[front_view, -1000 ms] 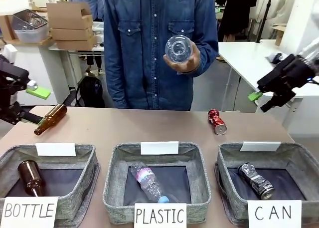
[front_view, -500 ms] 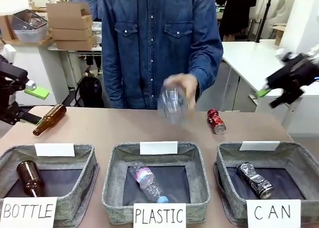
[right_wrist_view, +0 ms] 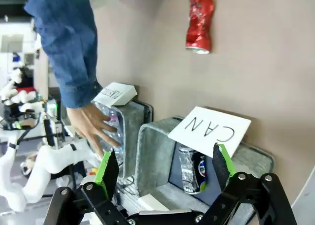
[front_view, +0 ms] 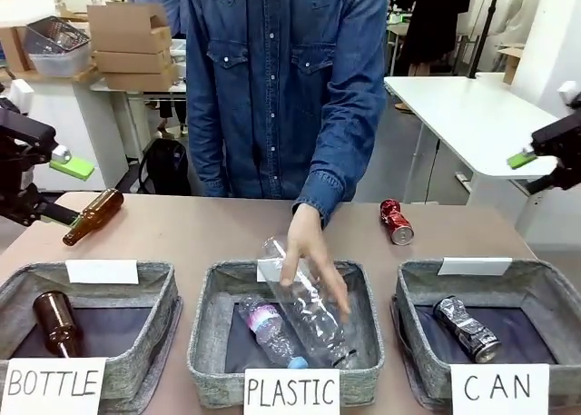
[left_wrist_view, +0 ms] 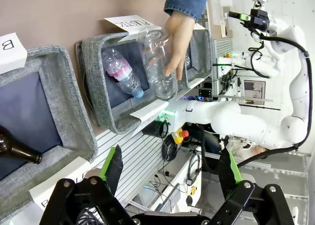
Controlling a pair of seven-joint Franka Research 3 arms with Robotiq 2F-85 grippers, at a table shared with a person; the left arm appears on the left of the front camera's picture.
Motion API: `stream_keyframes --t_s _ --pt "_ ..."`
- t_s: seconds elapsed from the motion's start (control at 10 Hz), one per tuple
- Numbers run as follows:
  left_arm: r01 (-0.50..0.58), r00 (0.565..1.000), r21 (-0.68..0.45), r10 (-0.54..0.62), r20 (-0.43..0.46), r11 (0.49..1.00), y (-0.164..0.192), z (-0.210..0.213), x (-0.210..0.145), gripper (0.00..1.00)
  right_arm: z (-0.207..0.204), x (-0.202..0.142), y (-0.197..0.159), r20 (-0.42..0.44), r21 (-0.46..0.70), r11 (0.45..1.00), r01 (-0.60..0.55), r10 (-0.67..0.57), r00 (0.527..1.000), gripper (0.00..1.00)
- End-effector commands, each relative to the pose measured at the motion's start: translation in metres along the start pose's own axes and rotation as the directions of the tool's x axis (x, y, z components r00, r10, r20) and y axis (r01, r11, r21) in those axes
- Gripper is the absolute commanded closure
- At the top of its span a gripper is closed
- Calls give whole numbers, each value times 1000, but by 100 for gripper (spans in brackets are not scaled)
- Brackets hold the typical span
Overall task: Sort the can waste into the basket.
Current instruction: Pick up the can waste from the table and place it in the right Fabric basket.
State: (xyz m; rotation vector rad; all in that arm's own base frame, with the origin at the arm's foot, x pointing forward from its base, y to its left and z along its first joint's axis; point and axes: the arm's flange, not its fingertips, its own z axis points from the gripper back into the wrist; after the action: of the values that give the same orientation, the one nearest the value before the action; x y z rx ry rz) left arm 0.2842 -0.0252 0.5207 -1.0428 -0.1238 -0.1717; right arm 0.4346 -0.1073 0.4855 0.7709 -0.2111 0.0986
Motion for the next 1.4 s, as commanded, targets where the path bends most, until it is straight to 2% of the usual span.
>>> stream_keyframes --t_s 0.0,0.1,0.3,0.6,0.8,1.1,1.3 --pt "-2 1000 2 2 6 1000 -1 0 1 0 -51 29 23 -44 -12 996 -84 84 996 0" --pt "-2 1000 2 2 6 1000 -1 0 1 0 -72 41 35 -86 -5 993 -115 114 990 0" --pt "-2 1000 2 2 6 1000 -1 0 1 0 -55 36 33 -56 18 994 -110 110 992 0" --pt "-2 1000 2 2 6 1000 -1 0 1 0 10 -13 -7 109 27 1000 -6 3 994 0" --pt "-2 1000 2 2 6 1000 -1 0 1 0 25 -30 -16 172 49 999 4 -12 985 0" --pt "-2 1000 2 2 6 1000 -1 0 1 0 -10 -5 6 79 22 998 -54 52 995 0" --pt "-2 1000 2 2 6 1000 -1 0 1 0 -60 32 29 21 -48 994 -96 97 995 0"
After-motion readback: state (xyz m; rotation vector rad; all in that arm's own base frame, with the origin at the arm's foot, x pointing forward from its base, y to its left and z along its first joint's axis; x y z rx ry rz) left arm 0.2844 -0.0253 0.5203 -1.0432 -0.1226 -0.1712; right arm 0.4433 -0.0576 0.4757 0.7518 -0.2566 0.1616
